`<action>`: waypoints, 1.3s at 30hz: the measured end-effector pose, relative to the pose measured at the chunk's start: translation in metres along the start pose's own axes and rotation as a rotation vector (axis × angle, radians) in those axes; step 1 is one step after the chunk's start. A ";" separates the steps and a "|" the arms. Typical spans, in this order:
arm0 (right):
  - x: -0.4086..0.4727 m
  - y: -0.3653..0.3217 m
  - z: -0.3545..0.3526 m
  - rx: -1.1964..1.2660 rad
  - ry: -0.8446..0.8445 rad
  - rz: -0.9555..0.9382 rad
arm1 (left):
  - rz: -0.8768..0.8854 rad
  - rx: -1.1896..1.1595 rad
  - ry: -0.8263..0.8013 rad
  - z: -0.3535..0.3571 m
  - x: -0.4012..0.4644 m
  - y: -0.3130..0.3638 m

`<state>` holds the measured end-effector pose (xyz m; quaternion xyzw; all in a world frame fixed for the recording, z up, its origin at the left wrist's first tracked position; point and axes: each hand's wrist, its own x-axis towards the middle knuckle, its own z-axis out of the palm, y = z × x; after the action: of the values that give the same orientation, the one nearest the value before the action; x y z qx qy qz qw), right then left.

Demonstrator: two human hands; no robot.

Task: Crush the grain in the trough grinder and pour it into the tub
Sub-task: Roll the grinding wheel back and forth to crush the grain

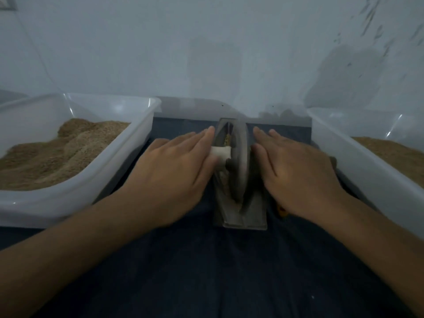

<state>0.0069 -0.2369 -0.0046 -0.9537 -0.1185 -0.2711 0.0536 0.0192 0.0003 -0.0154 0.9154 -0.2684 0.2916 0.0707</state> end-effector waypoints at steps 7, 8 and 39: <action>0.033 0.006 0.017 -0.014 -0.087 0.028 | -0.098 -0.024 -0.107 0.022 0.037 -0.008; 0.050 0.011 0.024 -0.050 -0.111 0.034 | -0.134 -0.026 -0.144 0.030 0.055 -0.014; 0.113 0.013 0.042 -0.130 -0.208 0.221 | -0.309 -0.069 -0.373 0.048 0.122 -0.039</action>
<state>0.1246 -0.2198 0.0193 -0.9853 0.0000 -0.1707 0.0087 0.1475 -0.0356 0.0167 0.9806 -0.1436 0.0940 0.0947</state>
